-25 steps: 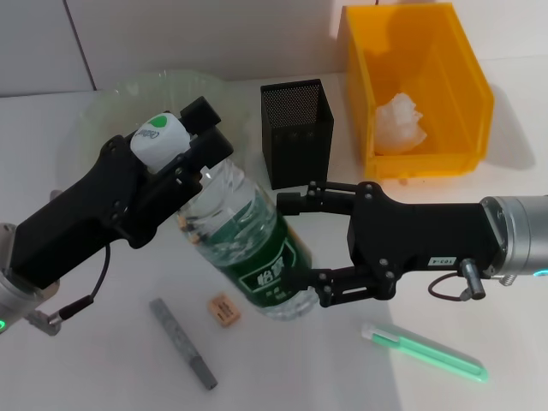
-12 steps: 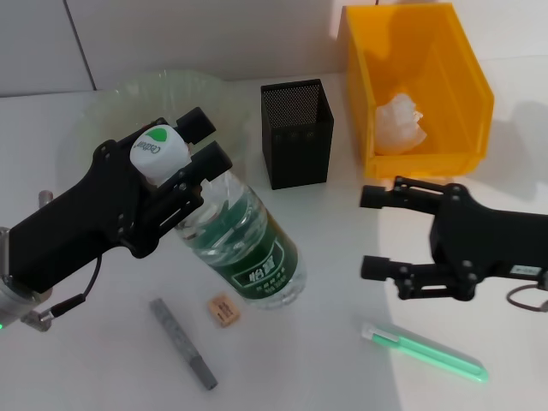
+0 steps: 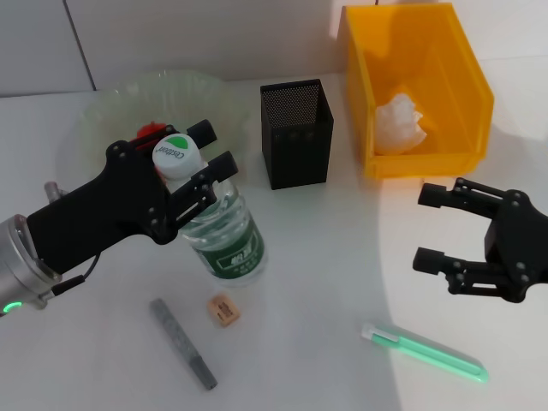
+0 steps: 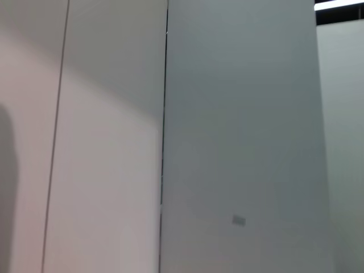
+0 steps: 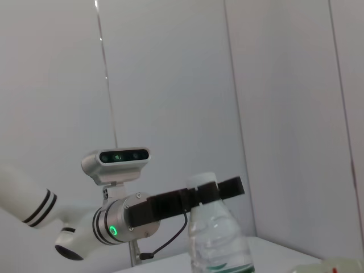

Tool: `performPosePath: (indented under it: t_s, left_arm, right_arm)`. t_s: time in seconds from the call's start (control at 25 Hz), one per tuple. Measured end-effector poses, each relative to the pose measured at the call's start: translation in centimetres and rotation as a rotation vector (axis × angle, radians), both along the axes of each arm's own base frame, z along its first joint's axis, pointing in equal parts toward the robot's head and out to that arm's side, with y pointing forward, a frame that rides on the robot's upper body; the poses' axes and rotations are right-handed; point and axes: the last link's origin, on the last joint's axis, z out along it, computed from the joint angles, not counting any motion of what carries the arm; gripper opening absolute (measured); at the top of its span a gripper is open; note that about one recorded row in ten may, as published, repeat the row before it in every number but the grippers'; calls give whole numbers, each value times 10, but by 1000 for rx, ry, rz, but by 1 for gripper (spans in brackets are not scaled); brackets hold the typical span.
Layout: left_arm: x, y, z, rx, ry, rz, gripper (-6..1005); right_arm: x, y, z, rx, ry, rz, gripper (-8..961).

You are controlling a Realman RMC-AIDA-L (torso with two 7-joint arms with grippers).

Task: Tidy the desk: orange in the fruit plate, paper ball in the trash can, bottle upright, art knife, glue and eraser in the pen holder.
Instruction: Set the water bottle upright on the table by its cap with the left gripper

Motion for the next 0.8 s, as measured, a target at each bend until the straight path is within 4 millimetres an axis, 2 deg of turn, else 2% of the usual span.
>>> performPosePath:
  t_s: [0.32,0.6,0.64,0.8]
  left_arm:
    - [-24,7,7,117,88,104,427]
    - [-29,10,8,138,109,127,426]
    - [-34,16,10,168,145,162,426]
    - [-37,21,10,190,172,182,425]
  right_arm:
    - [10,-8,5,16,-12,-34,825]
    - [10,-8,3,4,-24,-31,825]
    - [10,-8,2,4,-25,-30,825]
    - [10,-6,2,10,-32,-34,825]
